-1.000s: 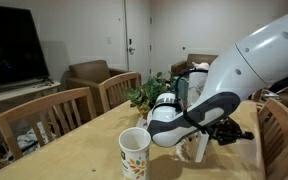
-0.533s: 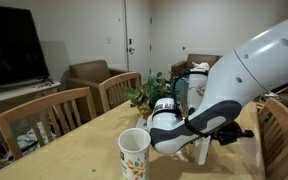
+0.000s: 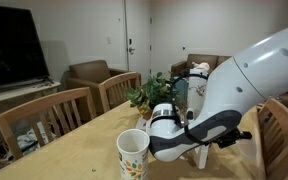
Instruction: Move the white lid forwards
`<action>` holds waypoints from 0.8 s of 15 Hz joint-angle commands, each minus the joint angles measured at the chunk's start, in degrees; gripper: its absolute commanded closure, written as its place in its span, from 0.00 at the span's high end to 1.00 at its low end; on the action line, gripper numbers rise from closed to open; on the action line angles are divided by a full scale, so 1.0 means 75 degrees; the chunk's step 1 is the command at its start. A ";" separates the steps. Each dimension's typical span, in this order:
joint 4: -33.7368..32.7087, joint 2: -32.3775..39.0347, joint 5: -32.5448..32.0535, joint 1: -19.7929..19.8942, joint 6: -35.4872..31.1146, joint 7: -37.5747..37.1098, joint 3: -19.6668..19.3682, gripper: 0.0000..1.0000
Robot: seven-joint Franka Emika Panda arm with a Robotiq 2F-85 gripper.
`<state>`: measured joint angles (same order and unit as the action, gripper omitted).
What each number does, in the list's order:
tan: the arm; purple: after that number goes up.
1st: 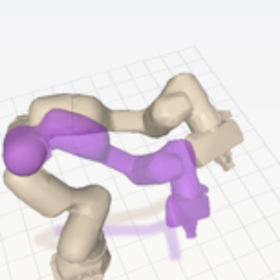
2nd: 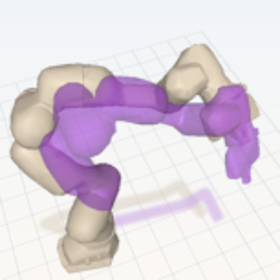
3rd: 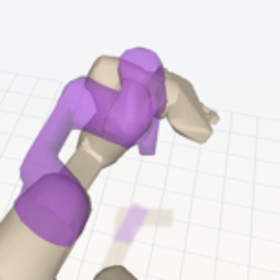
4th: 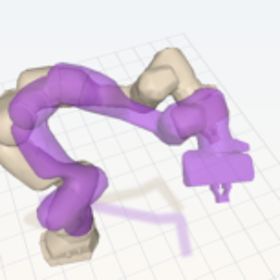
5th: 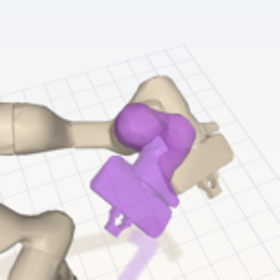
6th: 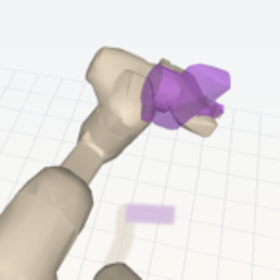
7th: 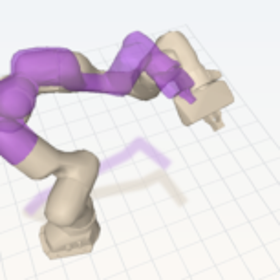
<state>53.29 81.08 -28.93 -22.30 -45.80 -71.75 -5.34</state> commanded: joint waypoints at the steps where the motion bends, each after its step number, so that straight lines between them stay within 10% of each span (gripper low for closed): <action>1: -0.0395 0.0192 -0.0145 -0.0014 0.0189 0.0403 -0.0027 0.00; 12: -0.0572 0.0285 -0.0019 0.0109 0.0042 0.0674 0.0028 0.00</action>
<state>51.78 81.85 -28.98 -22.08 -45.93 -68.89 -5.34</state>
